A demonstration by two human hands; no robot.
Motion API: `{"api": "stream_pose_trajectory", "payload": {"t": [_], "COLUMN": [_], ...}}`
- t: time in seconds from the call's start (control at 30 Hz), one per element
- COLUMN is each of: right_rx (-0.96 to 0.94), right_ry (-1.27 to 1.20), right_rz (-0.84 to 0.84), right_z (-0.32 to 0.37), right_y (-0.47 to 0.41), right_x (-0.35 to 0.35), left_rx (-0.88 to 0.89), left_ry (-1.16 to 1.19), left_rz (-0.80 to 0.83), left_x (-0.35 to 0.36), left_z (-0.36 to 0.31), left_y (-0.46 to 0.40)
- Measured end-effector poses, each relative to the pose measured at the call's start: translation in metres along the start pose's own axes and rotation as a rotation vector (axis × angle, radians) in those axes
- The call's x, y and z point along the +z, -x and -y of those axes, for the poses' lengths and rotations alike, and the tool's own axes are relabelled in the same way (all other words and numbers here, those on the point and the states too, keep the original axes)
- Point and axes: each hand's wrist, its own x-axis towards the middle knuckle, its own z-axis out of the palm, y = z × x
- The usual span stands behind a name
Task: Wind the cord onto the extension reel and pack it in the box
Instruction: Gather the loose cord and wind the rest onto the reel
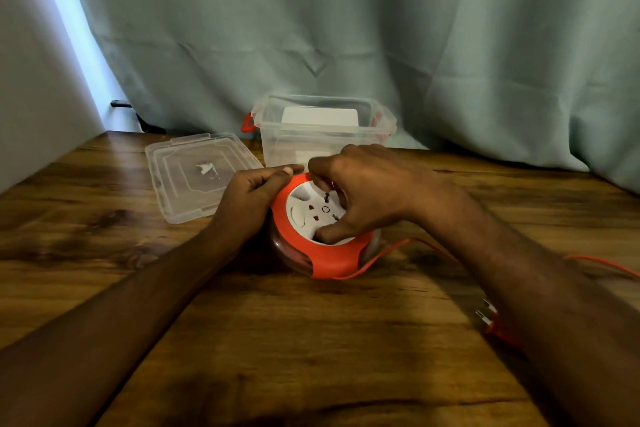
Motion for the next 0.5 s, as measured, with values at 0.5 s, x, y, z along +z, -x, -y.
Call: {"api": "stream_pose_trajectory", "payload": {"t": [0.5], "right_rx": [-0.006], "right_ry": [-0.071], "right_rz": [-0.034], "right_z": [-0.003], "right_y": [-0.001], "right_x": [-0.007], "left_rx": [-0.027], "left_ry": [0.034], "left_rz": [0.022], "left_x": [-0.002], "left_z": [-0.001], "left_y": [-0.001]}}
